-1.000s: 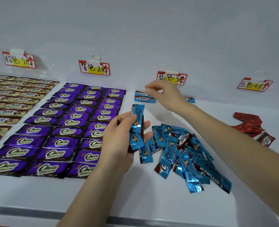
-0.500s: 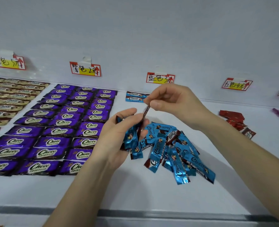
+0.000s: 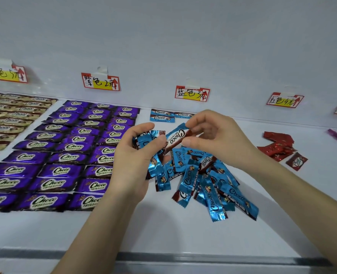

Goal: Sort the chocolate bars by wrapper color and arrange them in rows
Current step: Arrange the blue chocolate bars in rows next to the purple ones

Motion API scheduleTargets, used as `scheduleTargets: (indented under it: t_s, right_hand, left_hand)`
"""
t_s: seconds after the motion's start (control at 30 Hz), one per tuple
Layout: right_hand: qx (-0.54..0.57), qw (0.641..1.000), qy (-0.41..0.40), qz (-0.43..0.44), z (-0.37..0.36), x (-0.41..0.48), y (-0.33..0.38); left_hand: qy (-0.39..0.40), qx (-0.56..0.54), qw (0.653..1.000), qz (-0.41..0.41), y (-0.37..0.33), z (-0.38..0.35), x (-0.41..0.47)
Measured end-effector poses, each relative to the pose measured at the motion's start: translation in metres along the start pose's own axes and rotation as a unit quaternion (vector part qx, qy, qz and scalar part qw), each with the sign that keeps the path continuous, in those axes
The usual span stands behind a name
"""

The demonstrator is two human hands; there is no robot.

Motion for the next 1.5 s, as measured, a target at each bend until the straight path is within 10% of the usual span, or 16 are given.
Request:
scheduleTargets:
  t_s: [0.23,0.87,1.5]
  right_hand:
    - [0.232,0.962,-0.06,-0.132,-0.007,0.009,-0.007]
    - [-0.19,0.975,-0.019,0.112,-0.016,-0.005,0.0]
    - [-0.424,0.902,0.082,-0.009,0.018,0.076,-0.097]
  left_hand:
    - [0.071,0.052,0.995,0.04,0.007,-0.006,-0.002]
    - [0.017,0.026,0.997,0.066,0.01,0.0,0.002]
    - [0.005,0.007,0.991,0.13,0.013,0.0,0.006]
Point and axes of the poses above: each hand's wrist, its own x-axis towards the middle knuckle, its own z-axis out of the back of the hand, y = z × x, the point moved 3 cm from there along x, towards the middle knuckle, and after that the axes turned 4 degrees about -x, right-handed, at the moved point
